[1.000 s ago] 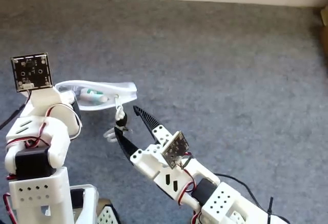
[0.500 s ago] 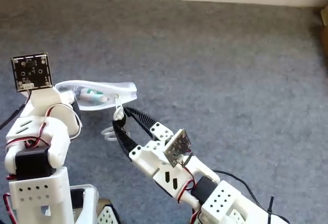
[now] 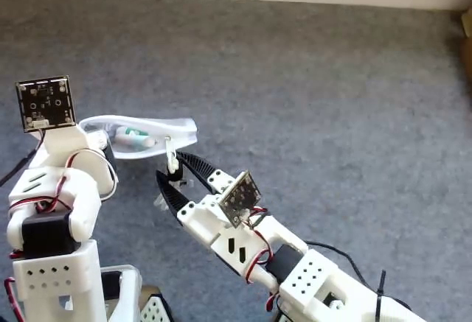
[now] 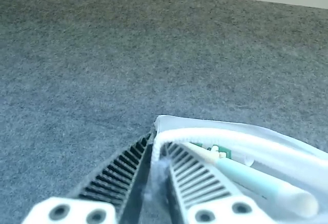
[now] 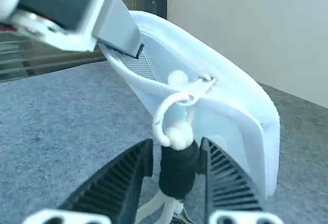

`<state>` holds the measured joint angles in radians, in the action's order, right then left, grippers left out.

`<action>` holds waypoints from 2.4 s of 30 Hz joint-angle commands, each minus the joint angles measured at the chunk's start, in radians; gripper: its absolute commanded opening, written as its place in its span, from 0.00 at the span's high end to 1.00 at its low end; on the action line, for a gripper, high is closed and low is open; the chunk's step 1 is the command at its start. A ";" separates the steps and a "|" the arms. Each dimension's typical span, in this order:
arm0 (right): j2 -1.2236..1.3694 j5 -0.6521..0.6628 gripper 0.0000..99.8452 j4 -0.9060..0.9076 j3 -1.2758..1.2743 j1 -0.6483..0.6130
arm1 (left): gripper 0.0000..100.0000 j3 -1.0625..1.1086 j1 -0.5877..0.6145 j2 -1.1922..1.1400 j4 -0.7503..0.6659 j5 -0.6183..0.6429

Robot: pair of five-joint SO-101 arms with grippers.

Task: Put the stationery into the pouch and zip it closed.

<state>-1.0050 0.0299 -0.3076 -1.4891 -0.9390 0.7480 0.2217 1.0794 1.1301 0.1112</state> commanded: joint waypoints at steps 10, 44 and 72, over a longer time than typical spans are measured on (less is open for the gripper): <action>-0.159 -0.006 0.87 -0.016 0.050 0.015 | 0.99 0.007 -0.008 -0.039 -0.017 -0.006; -0.165 0.000 0.99 0.047 0.022 0.068 | 0.99 0.016 -0.008 -0.039 -0.017 -0.006; -0.165 -0.008 0.88 0.271 0.033 0.025 | 0.99 0.016 -0.008 -0.039 -0.017 -0.006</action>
<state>-1.1431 0.0269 -0.0376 -1.4906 -0.9022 0.7572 0.2217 1.0794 1.1301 0.1112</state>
